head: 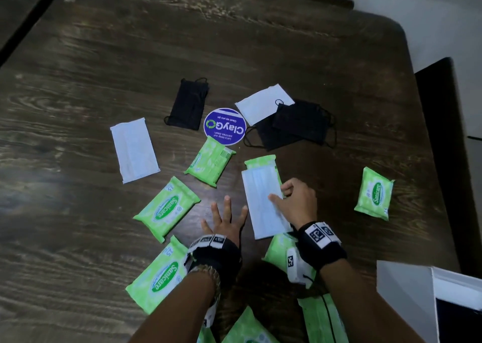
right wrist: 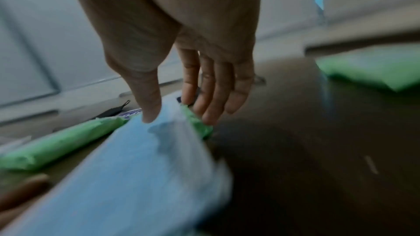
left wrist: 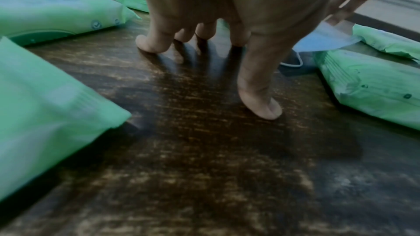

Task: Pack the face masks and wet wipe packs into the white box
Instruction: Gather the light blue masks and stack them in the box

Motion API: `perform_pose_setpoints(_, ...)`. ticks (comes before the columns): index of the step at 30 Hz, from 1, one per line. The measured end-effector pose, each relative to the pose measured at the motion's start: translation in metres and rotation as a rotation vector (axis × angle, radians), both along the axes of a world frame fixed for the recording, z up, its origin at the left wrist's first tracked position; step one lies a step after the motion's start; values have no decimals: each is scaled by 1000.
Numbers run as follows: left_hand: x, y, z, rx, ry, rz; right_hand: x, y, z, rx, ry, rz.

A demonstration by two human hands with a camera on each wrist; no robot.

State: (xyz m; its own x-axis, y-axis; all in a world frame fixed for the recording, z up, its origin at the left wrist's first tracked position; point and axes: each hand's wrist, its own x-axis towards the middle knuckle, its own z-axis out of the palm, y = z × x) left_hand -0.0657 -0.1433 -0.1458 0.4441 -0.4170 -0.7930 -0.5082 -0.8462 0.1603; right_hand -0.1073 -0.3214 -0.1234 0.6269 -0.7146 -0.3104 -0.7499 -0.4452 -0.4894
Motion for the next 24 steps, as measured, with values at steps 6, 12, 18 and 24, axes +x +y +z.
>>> perform_pose_setpoints(6, 2, 0, -4, -15, 0, -8, 109, -34, 10, -321, -147, 313)
perform_pose_setpoints(12, 1, -3, 4, 12, -31, -9, 219, -48, -11, -461, -1, 523)
perform_pose_setpoints(18, 3, -5, 7, 33, -13, -17, 242, -50, -35, -552, 134, 527)
perform_pose_setpoints(24, 3, -6, 8, 28, 5, -7, 245, -53, -31, -533, 109, 555)
